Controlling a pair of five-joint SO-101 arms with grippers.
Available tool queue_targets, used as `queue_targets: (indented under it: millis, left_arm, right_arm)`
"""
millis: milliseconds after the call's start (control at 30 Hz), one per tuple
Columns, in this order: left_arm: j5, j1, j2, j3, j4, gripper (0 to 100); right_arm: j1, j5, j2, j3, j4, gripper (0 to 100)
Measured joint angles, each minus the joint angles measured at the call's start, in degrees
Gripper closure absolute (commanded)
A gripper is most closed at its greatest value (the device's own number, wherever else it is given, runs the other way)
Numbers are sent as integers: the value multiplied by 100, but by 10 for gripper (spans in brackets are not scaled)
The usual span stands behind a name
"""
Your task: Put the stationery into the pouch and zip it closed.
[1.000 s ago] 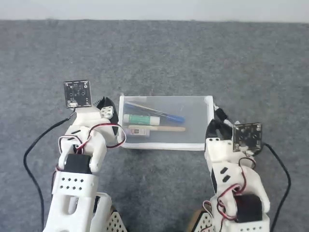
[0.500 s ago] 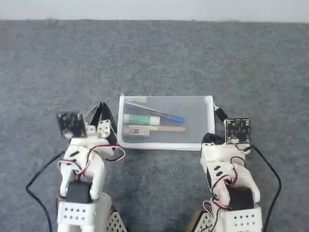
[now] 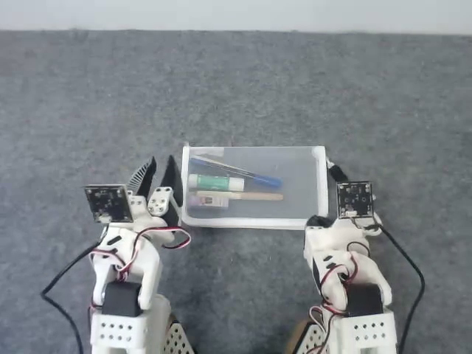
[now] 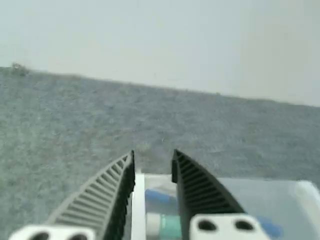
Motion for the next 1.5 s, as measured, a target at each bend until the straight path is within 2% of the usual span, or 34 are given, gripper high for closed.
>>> queue_targets:
  millis: [367, 700, 1033, 1500]
  left_arm:
    - [9, -404, 0, 229, 35, 848]
    - [9, -404, 0, 229, 941, 848]
    - [9, -431, 0, 229, 2365, 850]
    - [9, -431, 0, 229, 3209, 852]
  right_arm:
    - [9, 0, 0, 0, 844, 993]
    - [9, 0, 0, 0, 923, 993]
    - [9, 0, 0, 0, 923, 992]
    - [9, 0, 0, 0, 923, 992]
